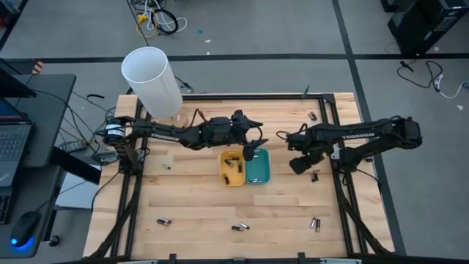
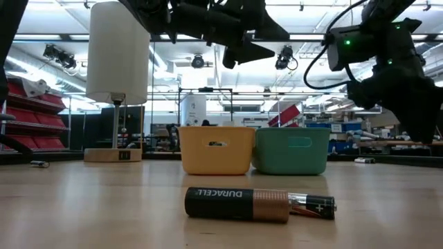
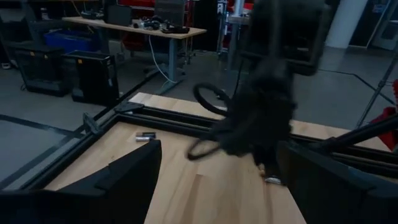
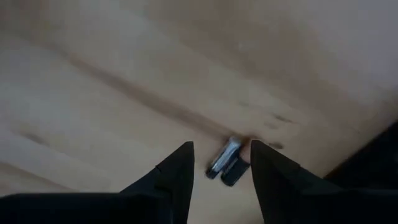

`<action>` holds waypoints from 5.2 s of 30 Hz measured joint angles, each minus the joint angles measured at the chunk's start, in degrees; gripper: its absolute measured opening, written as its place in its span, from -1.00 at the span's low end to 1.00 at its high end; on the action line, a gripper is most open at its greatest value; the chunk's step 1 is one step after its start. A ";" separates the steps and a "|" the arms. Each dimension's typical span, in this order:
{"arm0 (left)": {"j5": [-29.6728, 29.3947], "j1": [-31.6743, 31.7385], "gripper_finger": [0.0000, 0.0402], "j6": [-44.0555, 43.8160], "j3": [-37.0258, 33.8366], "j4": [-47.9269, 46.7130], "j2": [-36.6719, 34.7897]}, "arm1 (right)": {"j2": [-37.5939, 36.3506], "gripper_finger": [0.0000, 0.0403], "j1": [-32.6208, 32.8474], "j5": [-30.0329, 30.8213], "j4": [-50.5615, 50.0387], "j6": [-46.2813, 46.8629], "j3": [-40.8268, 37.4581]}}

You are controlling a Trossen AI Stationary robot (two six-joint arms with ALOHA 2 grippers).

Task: Sort batteries
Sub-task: Put the black battery into the yellow bin, then put the silver battery into the blue bin

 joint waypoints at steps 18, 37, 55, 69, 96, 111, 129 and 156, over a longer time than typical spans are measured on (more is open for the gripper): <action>-0.02 0.29 0.67 2.85 0.00 -0.09 0.04 | 7.18 -0.19 11.94 0.79 -5.24 -8.87 -0.94; -0.04 0.29 0.67 2.94 0.00 -0.22 0.04 | 13.24 -0.06 13.40 -1.79 5.06 -6.76 -3.65; -2.45 0.58 0.57 2.91 4.50 -4.01 0.07 | 12.58 -0.86 13.57 0.06 5.56 -7.63 -3.84; -1.87 4.58 0.29 1.49 13.31 -26.44 -0.63 | -0.24 -0.83 8.77 7.42 13.70 -6.69 0.77; -3.28 4.55 -0.10 -14.97 13.30 -69.63 -17.68 | 20.59 -0.80 -2.07 -14.44 76.15 -31.68 7.62; -4.39 -0.24 -0.09 -24.32 13.28 -81.23 -17.27 | 26.66 -0.42 -0.30 -3.63 70.65 -41.62 17.77; 0.04 -5.21 -0.09 -28.51 5.75 -97.21 -17.28 | 20.85 -0.17 -5.71 -14.14 55.39 -43.40 22.51; 15.82 -5.41 -0.09 -17.29 -23.32 -97.91 -17.27 | 14.09 -0.21 -9.72 -8.24 47.71 -48.96 20.74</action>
